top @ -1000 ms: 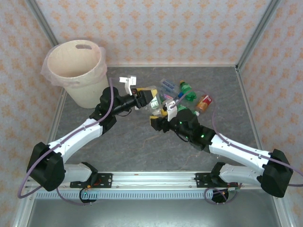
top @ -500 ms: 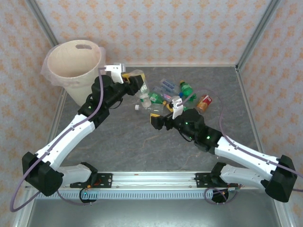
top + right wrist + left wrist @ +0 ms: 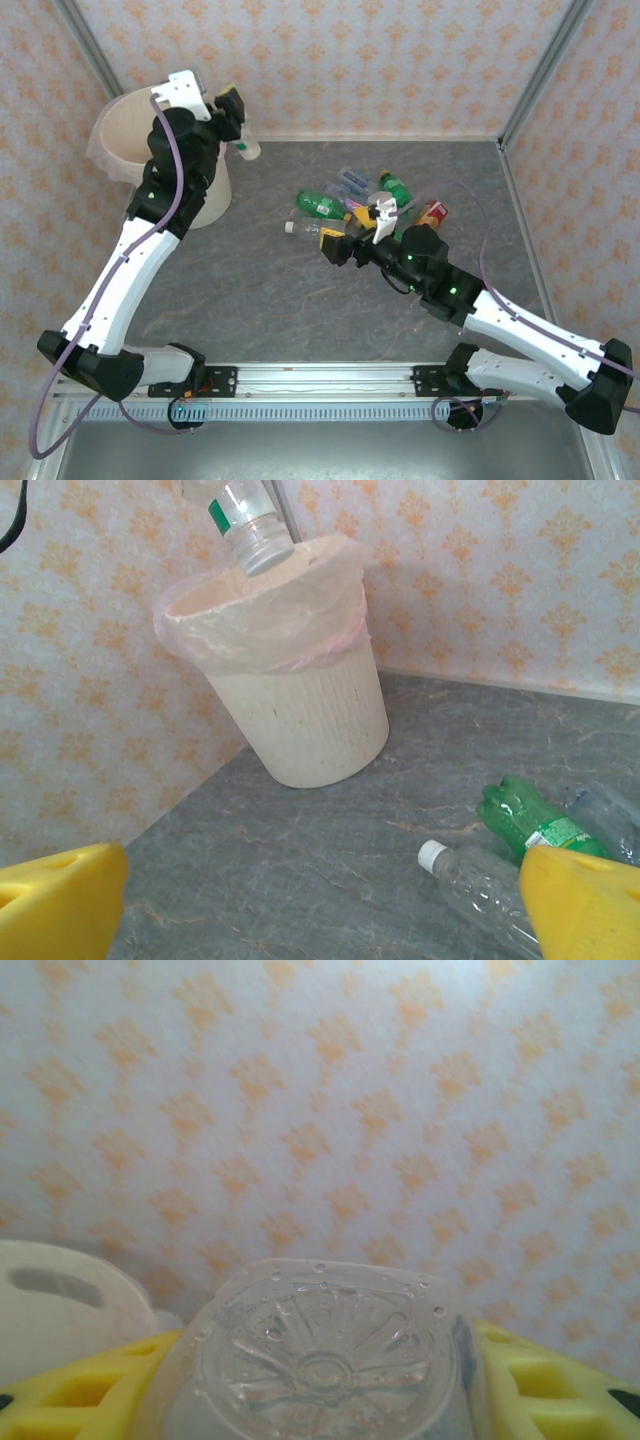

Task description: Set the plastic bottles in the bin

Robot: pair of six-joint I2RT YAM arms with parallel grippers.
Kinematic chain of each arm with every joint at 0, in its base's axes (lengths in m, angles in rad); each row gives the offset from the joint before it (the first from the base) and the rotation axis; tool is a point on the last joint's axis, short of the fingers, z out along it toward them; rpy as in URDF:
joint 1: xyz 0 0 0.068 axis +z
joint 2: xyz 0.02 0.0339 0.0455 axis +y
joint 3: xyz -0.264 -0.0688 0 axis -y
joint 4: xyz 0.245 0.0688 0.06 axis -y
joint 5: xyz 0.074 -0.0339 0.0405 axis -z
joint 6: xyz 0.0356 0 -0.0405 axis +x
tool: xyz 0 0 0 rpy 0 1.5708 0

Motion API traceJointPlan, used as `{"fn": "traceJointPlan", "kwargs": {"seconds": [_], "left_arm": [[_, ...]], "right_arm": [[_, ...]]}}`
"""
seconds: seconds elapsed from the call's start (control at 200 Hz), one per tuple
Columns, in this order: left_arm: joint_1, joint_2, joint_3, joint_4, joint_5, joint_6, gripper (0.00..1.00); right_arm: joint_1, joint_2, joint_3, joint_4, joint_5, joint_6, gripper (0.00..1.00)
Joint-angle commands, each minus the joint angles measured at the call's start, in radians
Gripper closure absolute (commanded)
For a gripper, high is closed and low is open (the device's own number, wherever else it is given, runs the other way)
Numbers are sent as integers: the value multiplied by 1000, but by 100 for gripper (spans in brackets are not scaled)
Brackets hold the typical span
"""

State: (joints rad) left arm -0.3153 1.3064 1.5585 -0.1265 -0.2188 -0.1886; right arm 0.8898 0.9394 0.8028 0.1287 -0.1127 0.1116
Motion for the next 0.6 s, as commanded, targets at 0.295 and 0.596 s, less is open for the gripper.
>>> {"fn": "traceJointPlan", "kwargs": {"seconds": [0.295, 0.596], "left_arm": [[179, 123, 115, 83, -211, 122, 53], [285, 267, 166, 197, -277, 167, 52]], "right_arm": [[4, -20, 44, 72, -35, 34, 0], [5, -22, 24, 84, -25, 35, 0]]}}
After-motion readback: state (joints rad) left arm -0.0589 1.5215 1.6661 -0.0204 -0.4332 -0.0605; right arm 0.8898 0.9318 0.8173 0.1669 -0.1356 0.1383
